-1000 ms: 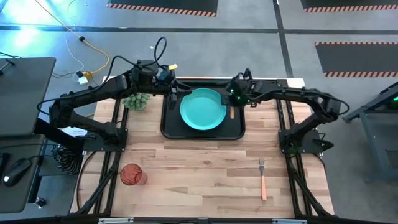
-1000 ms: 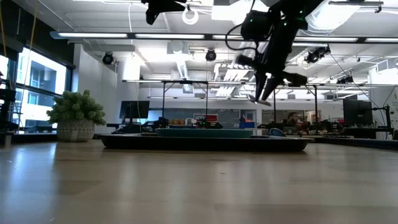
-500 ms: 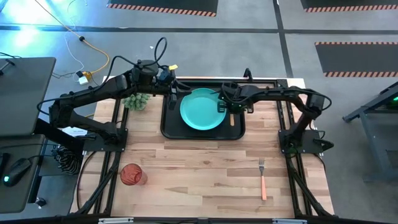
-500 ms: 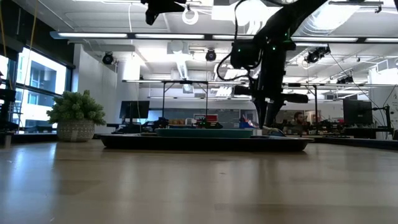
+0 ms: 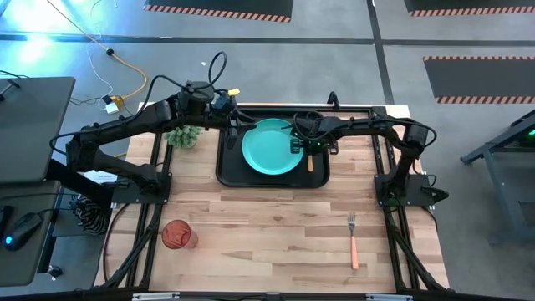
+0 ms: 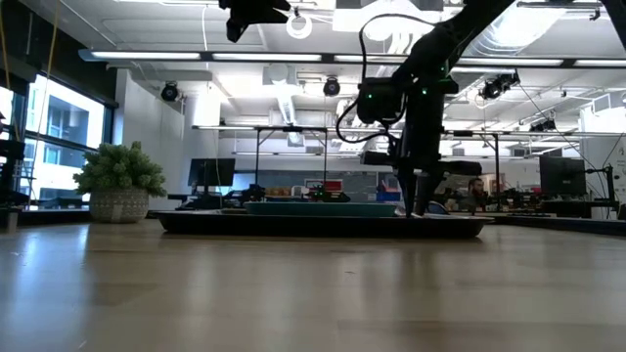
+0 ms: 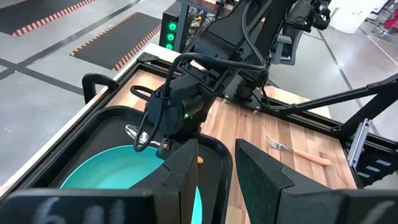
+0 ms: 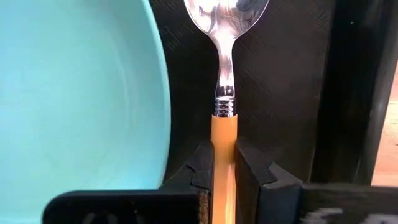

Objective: Pick and place plate/cup/fork/spoon on tray
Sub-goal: Put the spoon onto the black tray

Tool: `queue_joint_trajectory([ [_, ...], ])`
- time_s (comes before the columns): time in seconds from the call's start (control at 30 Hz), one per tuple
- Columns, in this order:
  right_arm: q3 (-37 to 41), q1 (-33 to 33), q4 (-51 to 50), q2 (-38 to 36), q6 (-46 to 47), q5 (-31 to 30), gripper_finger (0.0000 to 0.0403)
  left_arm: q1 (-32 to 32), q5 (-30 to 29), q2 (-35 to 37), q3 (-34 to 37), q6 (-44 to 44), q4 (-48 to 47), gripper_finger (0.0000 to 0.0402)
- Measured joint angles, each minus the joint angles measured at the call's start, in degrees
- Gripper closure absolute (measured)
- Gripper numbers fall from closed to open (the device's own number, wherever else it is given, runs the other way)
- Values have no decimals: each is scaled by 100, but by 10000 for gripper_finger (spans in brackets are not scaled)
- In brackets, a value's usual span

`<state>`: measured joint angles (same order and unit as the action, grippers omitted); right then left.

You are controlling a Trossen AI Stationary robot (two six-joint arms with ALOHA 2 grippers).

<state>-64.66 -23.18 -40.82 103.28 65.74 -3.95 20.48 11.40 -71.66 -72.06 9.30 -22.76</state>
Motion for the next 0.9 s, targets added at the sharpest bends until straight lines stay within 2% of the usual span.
queue_joint_trajectory([
  [0.6, -7, 17, 48, 232, 59, 101, 383, -1, 0, 0, 0, -2, -21, 302],
  [0.9, 4, 35, 34, 243, 138, 79, 328, -1, 0, 0, -2, -4, -20, 302],
])
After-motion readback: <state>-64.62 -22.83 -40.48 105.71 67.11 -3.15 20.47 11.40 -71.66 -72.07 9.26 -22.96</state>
